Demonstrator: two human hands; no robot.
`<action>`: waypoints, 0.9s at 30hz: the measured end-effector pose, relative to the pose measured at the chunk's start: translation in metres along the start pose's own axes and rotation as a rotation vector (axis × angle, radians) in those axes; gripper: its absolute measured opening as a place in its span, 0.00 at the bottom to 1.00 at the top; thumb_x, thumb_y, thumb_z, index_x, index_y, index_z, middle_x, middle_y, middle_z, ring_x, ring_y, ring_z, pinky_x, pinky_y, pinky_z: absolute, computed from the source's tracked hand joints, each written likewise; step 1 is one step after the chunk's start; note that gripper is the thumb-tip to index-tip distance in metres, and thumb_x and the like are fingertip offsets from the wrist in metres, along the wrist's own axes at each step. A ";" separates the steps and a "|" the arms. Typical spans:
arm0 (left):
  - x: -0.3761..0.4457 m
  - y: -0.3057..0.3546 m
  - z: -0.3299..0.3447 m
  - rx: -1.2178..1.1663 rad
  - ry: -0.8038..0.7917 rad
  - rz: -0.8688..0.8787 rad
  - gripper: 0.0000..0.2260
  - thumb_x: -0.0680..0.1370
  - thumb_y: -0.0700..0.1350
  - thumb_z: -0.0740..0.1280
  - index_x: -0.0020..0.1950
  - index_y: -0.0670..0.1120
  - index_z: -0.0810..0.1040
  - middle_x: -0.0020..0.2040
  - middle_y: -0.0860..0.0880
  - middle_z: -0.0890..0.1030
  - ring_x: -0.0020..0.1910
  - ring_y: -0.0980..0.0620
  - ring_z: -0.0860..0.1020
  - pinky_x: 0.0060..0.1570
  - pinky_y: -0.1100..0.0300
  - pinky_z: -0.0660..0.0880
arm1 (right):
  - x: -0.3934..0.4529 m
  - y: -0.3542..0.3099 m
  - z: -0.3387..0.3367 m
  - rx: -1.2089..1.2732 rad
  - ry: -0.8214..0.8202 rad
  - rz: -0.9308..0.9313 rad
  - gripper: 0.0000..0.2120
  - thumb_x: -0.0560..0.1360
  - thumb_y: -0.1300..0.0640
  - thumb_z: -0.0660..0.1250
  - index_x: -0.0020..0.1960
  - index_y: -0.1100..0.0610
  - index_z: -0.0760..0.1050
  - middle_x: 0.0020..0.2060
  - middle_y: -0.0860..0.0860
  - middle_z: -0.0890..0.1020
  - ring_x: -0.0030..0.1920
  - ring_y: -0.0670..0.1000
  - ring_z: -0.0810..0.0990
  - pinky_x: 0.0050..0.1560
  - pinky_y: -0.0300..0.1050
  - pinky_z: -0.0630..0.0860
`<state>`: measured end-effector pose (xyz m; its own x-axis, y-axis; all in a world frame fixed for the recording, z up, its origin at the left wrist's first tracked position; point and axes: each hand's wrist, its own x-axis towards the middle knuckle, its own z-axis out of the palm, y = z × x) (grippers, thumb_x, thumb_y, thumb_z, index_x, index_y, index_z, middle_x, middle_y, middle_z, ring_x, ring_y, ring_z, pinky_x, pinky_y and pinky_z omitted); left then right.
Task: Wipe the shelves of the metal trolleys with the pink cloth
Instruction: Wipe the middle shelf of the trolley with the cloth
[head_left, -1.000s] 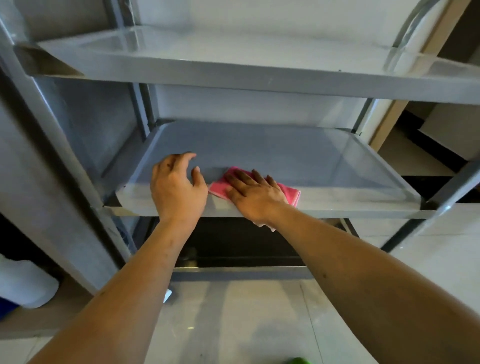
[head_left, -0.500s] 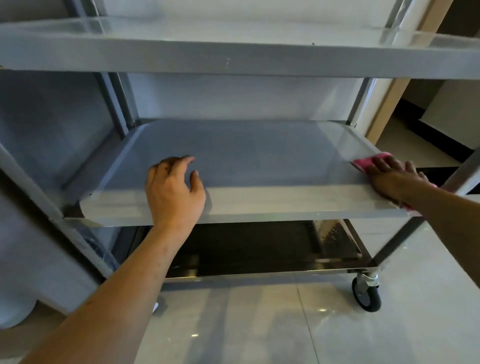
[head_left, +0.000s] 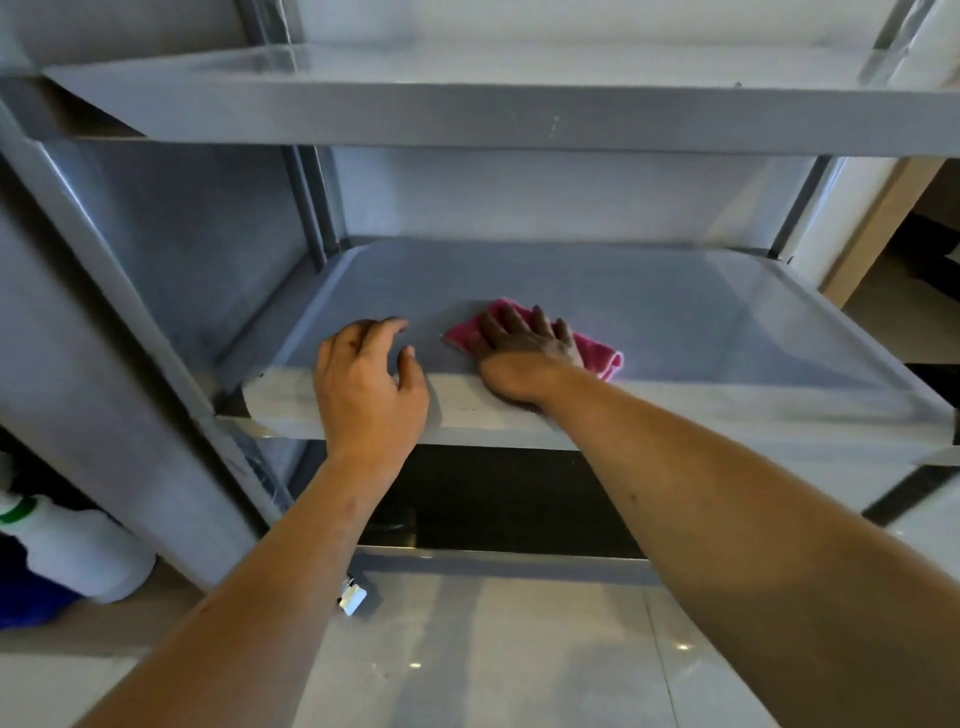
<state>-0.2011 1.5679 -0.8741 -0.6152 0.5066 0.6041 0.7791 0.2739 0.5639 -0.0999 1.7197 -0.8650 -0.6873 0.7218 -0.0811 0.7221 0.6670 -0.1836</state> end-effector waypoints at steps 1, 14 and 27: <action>0.000 -0.003 -0.002 0.005 0.001 -0.012 0.14 0.78 0.42 0.71 0.64 0.47 0.79 0.61 0.45 0.79 0.65 0.43 0.72 0.64 0.47 0.71 | 0.001 -0.022 0.004 0.004 -0.016 -0.036 0.32 0.83 0.34 0.44 0.83 0.43 0.42 0.83 0.49 0.42 0.82 0.57 0.38 0.79 0.63 0.37; 0.001 -0.012 -0.009 -0.002 0.013 -0.040 0.14 0.78 0.42 0.70 0.63 0.47 0.79 0.60 0.45 0.79 0.63 0.44 0.72 0.64 0.42 0.72 | 0.023 -0.019 0.002 0.008 0.002 -0.101 0.35 0.81 0.30 0.43 0.83 0.42 0.44 0.83 0.46 0.46 0.82 0.55 0.42 0.80 0.62 0.38; -0.010 0.044 0.033 -0.080 -0.018 0.113 0.13 0.78 0.43 0.70 0.62 0.47 0.79 0.59 0.46 0.80 0.62 0.43 0.74 0.59 0.49 0.73 | -0.063 0.215 -0.035 -0.021 0.072 0.427 0.36 0.80 0.27 0.42 0.83 0.41 0.42 0.83 0.47 0.45 0.82 0.58 0.43 0.79 0.65 0.40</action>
<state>-0.1566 1.6018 -0.8734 -0.5209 0.5454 0.6567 0.8310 0.1484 0.5360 0.1018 1.8237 -0.8651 -0.3201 0.9442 -0.0773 0.9424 0.3089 -0.1286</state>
